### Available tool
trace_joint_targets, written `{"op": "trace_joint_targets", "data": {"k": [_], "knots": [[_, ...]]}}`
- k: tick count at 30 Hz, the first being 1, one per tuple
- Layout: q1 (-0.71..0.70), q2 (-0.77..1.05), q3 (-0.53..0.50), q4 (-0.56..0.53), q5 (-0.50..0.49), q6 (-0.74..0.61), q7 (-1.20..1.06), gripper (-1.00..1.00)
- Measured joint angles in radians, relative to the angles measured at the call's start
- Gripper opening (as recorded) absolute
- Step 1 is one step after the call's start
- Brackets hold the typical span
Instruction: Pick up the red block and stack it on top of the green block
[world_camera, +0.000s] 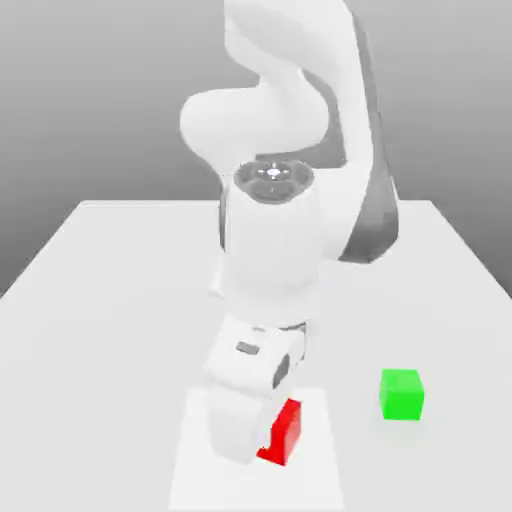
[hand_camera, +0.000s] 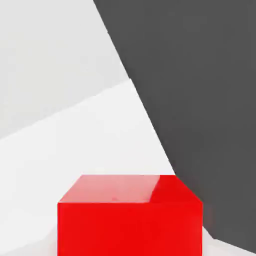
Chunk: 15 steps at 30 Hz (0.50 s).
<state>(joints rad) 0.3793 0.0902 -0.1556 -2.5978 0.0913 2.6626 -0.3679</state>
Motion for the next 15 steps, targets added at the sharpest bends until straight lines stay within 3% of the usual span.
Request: {"op": "trace_joint_targets", "data": {"k": [6, 11, 12, 15], "knots": [[0.214, -0.171, 0.118, -0.162, -0.085, 0.012, 0.093, -1.00], [0.226, -0.032, 0.123, -0.171, -0.080, 0.162, 0.092, -1.00], [0.226, 0.002, 0.123, -0.170, -0.077, 0.196, 0.091, 1.00], [0.226, 0.002, 0.123, -0.170, -0.077, 0.196, 0.091, 1.00]]}}
